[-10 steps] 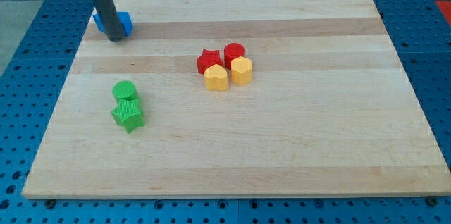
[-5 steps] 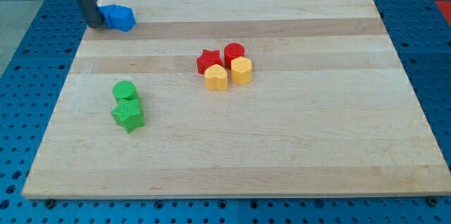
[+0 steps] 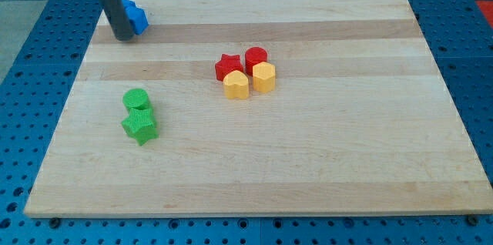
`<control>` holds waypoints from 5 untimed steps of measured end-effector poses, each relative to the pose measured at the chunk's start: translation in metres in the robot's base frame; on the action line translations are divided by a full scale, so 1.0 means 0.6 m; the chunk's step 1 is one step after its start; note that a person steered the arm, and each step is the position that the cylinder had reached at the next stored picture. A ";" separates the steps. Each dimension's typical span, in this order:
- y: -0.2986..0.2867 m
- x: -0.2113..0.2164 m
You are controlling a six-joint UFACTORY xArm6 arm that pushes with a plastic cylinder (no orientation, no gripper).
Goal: Move the blue blocks to the top left
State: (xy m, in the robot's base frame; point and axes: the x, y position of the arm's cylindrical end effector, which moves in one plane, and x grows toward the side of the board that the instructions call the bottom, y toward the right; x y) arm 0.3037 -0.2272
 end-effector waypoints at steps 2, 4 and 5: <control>0.030 -0.066; 0.037 -0.124; 0.050 -0.091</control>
